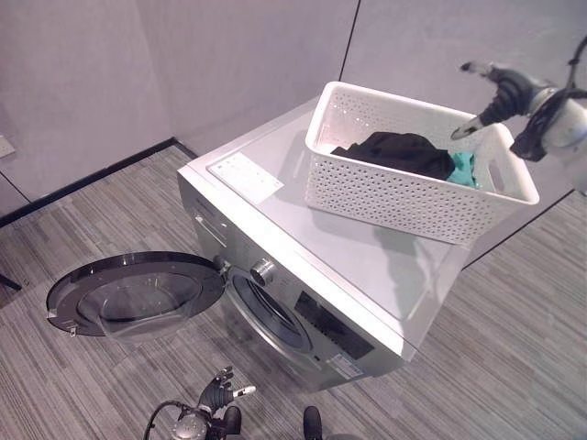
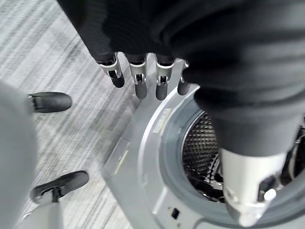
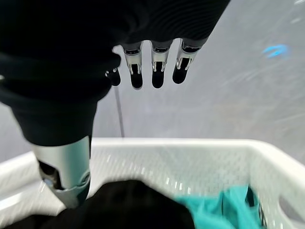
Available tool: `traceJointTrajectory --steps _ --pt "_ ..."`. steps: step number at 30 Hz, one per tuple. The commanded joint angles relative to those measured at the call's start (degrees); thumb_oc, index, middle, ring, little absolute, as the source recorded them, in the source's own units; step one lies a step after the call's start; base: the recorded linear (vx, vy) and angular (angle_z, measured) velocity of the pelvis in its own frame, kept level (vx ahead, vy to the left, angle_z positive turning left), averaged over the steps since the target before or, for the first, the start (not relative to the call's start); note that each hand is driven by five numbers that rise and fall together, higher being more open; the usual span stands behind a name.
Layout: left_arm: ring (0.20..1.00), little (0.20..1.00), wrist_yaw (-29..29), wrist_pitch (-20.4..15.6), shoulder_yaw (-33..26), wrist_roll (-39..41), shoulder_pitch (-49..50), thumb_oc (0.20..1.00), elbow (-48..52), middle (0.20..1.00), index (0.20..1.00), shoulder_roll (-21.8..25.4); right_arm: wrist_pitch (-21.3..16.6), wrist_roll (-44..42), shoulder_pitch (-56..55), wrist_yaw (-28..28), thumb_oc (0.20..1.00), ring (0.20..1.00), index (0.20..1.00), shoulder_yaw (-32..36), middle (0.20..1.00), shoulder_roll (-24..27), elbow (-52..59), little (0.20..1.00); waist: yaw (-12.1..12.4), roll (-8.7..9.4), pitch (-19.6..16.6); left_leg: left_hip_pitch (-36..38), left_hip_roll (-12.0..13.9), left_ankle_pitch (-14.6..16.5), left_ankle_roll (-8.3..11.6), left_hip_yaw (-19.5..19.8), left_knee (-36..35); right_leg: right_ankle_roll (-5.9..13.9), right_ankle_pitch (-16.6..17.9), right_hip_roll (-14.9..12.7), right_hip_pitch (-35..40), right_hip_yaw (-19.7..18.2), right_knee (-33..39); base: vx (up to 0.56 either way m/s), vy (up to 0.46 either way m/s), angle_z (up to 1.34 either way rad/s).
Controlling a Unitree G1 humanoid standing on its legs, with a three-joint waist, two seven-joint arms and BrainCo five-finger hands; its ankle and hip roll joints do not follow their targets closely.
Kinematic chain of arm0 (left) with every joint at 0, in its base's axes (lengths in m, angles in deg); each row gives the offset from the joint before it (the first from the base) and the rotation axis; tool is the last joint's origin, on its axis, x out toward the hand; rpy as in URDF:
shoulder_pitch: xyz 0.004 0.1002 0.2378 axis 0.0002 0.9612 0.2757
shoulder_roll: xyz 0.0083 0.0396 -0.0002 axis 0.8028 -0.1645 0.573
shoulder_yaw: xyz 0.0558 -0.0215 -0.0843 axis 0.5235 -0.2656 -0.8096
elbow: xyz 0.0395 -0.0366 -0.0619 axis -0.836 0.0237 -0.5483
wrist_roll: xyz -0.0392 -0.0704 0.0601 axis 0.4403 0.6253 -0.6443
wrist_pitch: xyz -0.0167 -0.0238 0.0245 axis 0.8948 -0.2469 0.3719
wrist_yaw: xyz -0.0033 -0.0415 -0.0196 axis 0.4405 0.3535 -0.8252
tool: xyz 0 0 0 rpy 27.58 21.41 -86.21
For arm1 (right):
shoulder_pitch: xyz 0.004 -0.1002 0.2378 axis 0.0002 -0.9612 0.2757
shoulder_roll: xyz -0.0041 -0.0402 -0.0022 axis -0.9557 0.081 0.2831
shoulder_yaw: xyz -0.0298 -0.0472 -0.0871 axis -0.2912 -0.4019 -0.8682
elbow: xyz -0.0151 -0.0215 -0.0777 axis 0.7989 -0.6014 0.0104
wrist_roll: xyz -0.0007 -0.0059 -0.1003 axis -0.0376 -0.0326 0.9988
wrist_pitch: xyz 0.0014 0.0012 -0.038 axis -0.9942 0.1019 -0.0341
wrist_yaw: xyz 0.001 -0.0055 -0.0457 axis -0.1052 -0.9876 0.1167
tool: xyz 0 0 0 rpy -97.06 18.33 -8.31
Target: Grab the laundry basket,head to the washer,open it,put in the laundry and shut it.
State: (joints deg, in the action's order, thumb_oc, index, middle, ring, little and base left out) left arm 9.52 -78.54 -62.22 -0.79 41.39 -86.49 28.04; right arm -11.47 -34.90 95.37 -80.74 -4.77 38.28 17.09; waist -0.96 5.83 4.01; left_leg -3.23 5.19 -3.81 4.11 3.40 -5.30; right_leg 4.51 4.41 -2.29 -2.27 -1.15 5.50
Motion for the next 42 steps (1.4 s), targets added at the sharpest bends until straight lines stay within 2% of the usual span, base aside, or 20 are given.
traceJointTrajectory --steps 1,5,11,17,28,34,42 --pt "1.000 1.000 0.39 -1.56 0.82 1.56 -2.62 1.000 -2.58 1.000 1.000 1.59 -0.14 -0.55 5.13 -0.45 1.000 1.000 1.000 -2.23 1.000 4.68 -3.72 1.000 1.34 1.74 -0.38 2.18 4.96 3.10 2.88 -1.91 0.30 2.56 -5.89 -2.66 0.51 0.83 -2.21 0.02 -0.026 0.09" --pt "1.000 1.000 0.08 -1.52 0.33 1.88 -3.01 1.000 -4.48 1.000 1.000 1.22 0.10 0.49 4.65 0.34 1.000 1.000 1.000 -1.03 1.000 2.72 -7.84 1.000 1.66 1.42 -0.09 1.94 5.02 2.85 2.96 -1.66 0.30 2.39 -6.00 -2.57 0.49 0.93 -2.09 0.01 -0.018 0.04" --pt "1.000 1.000 -0.44 -1.65 -1.08 3.80 -3.31 1.000 -7.95 1.000 1.000 1.11 1.03 2.69 4.28 2.57 1.000 1.000 1.000 3.17 1.000 -2.66 -22.08 1.000 2.85 0.68 0.20 0.67 4.95 2.13 3.23 -0.65 0.30 2.08 -6.06 -2.37 0.31 1.92 -1.44 0.02 -0.037 0.04" --pt "1.000 1.000 -0.53 -1.83 -1.22 4.72 -3.07 1.000 -8.16 1.000 1.000 1.43 1.46 4.35 4.26 2.56 1.000 1.000 1.000 4.32 1.000 -4.77 -28.35 1.000 3.82 0.12 0.54 -0.15 4.75 1.65 3.31 0.35 0.30 1.83 -6.28 -2.27 0.31 2.72 -1.23 0.02 -0.029 0.11" --pt "1.000 1.000 -0.31 -1.39 -2.05 5.03 -3.16 1.000 -11.08 1.000 1.000 1.66 2.10 8.08 3.47 -0.88 1.000 1.000 1.000 1.34 1.000 -6.51 -29.09 1.000 4.96 0.49 1.39 -0.79 5.38 0.56 3.77 1.50 0.30 1.30 -7.10 -1.58 0.26 4.00 -1.47 0.03 -0.019 0.11" --pt "1.000 1.000 -0.18 -1.19 -2.27 5.17 -3.86 1.000 -12.35 1.000 1.000 1.35 2.47 9.34 -0.34 -2.86 1.000 1.000 1.000 1.97 1.000 -7.46 -29.86 1.000 5.48 0.77 2.10 -1.00 6.00 -0.05 4.03 1.84 0.30 0.99 -7.55 -1.08 0.22 4.40 -1.59 0.01 -0.012 0.03" --pt "1.000 1.000 0.22 -1.49 -1.94 5.33 -3.95 1.000 -10.51 1.000 1.000 2.57 3.27 8.71 -2.60 -7.27 1.000 1.000 1.000 1.20 1.000 -7.07 -31.63 1.000 6.71 0.11 3.19 -2.45 5.88 -0.99 4.32 2.79 0.30 0.96 -7.46 -0.90 -0.59 5.14 -1.23 0.00 -0.004 0.02"
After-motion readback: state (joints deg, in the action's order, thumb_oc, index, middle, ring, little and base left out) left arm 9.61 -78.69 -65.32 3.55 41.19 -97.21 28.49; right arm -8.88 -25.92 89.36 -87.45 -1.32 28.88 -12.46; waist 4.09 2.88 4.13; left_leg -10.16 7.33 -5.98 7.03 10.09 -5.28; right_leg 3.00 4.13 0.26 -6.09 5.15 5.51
